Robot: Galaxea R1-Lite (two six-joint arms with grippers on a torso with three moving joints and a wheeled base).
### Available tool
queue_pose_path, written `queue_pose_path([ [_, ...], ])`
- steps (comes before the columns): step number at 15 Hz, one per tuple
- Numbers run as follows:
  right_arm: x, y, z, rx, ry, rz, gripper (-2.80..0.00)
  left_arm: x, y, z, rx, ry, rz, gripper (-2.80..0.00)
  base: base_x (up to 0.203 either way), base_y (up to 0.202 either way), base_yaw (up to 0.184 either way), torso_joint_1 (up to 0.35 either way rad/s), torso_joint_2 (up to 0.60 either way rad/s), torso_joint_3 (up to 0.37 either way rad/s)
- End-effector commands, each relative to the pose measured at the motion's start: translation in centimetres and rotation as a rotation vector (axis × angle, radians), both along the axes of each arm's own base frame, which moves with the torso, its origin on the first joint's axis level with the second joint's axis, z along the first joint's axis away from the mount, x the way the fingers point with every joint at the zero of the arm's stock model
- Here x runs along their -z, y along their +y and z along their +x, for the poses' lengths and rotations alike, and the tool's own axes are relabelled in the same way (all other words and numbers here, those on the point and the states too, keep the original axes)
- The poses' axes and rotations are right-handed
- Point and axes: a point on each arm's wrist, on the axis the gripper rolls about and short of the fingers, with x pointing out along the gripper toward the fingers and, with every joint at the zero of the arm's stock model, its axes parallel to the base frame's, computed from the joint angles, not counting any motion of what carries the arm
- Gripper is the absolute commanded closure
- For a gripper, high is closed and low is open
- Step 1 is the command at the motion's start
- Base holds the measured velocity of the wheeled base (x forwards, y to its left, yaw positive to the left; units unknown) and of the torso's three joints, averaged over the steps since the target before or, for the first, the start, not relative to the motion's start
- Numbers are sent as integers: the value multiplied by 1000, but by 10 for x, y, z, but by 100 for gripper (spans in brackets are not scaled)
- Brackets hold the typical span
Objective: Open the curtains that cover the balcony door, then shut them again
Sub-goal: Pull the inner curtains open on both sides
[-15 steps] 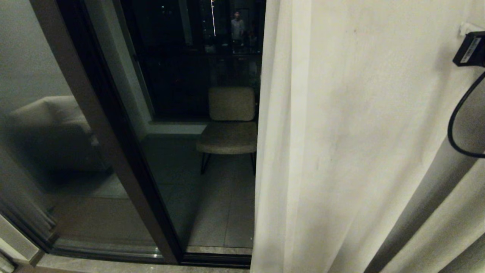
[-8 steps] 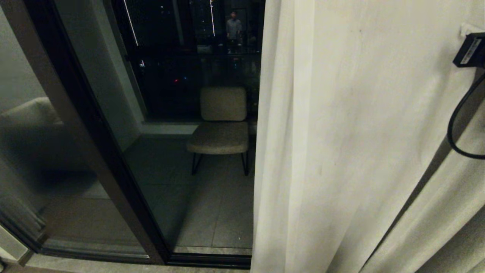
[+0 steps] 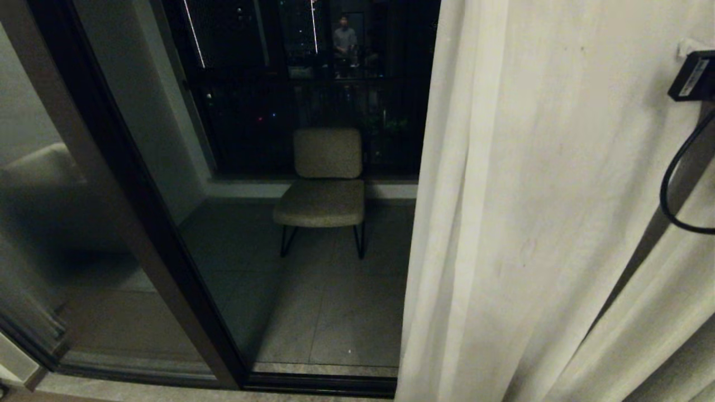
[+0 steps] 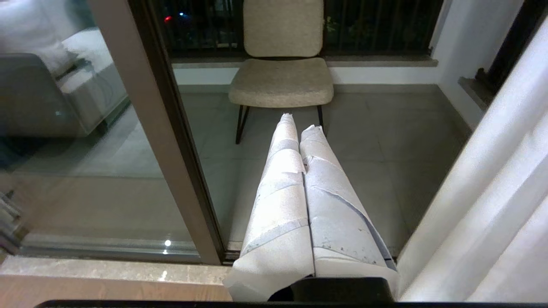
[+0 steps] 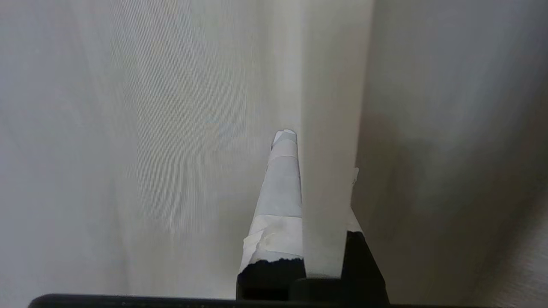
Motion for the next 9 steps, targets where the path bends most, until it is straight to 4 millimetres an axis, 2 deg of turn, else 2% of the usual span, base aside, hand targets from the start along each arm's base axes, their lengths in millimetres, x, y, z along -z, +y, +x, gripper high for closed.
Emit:
queue_pose_path([
  [1, 0, 0, 0, 1, -5, -1, 0, 0, 0, 0, 0, 0, 0, 0, 0, 0, 0, 0, 0, 0],
  [5, -8, -1, 0, 5, -26, -1, 0, 0, 0, 0, 0, 0, 0, 0, 0, 0, 0, 0, 0, 0],
  [9, -28, -34, 7, 111, -86, 5, 0, 0, 0, 0, 0, 0, 0, 0, 0, 0, 0, 0, 0, 0],
])
